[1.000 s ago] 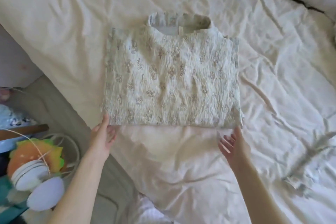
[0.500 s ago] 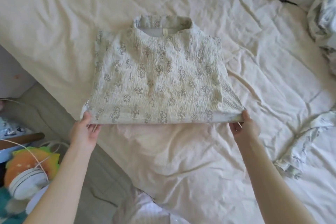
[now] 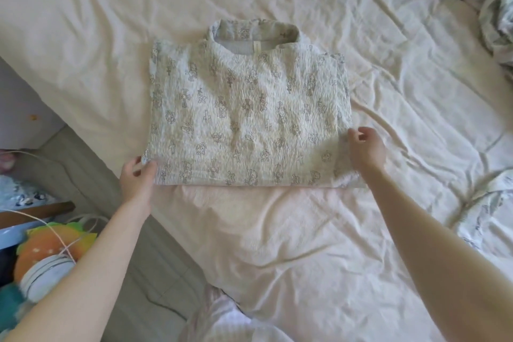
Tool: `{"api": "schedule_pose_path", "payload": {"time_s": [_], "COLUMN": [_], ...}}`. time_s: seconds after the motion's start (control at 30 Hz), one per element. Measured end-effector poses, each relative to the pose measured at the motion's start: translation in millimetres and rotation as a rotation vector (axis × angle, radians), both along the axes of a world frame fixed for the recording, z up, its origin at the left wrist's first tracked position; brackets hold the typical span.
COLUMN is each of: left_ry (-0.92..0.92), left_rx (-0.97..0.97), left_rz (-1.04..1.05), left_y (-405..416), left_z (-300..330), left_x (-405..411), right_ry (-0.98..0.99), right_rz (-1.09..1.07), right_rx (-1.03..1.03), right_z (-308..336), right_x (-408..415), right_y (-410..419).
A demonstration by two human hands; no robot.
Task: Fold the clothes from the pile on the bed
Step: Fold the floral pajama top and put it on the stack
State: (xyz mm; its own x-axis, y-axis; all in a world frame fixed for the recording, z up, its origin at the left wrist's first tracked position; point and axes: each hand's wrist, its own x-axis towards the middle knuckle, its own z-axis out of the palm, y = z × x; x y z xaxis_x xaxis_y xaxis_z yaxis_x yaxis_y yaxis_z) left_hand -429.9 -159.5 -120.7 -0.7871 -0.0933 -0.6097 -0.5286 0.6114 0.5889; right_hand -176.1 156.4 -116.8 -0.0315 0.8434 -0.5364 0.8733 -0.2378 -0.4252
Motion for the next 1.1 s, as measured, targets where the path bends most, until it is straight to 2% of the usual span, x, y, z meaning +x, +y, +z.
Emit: {"api": "schedule_pose_path", "payload": {"time_s": [0.1,0.17,0.27,0.33,0.43,0.53,0.6,0.73,0.87,0.93,1.0,1.1], "left_ry": [0.197,0.285,0.355,0.395,0.464,0.513,0.473,0.42,0.353,0.413,0.557,0.706], "left_rx": [-0.116,-0.114,-0.049,-0.029,-0.08,-0.128,-0.133,-0.186,-0.05,-0.036,-0.038,-0.008], "left_rz": [-0.17,-0.229,-0.224,-0.229,-0.205,-0.149,-0.154,-0.25,-0.245,-0.284,-0.283,-0.258], "left_y": [29,55,93,112,123,115,109,115,126,132,136,139], "left_z": [-3,-6,-10,-10,-7,-4,-7,-7,-2,3,8,13], "left_x": [-20,-39,-71,-92,-117,-129,-131,-132,-143,-149,-154,-154], "right_ry": [0.043,0.078,0.158,0.21,0.408,0.532,0.509,0.341,0.238,0.281,0.413,0.356], "right_rz": [0.026,-0.054,-0.147,-0.197,-0.324,-0.484,-0.499,-0.447,-0.271,-0.332,-0.464,-0.51], "right_rx": [-0.07,-0.1,-0.091,-0.01,0.089,0.069,0.02,-0.015,-0.054,-0.002,0.127,0.302], "right_z": [-6,-11,-13,-11,-8,-8,-15,-26,-26,-24,-20,-15], "right_x": [-24,-42,-71,-83,-82,-64,-54,-61,-80,-89,-97,-94], "right_y": [23,41,64,74,91,104,108,106,105,109,115,120]}}
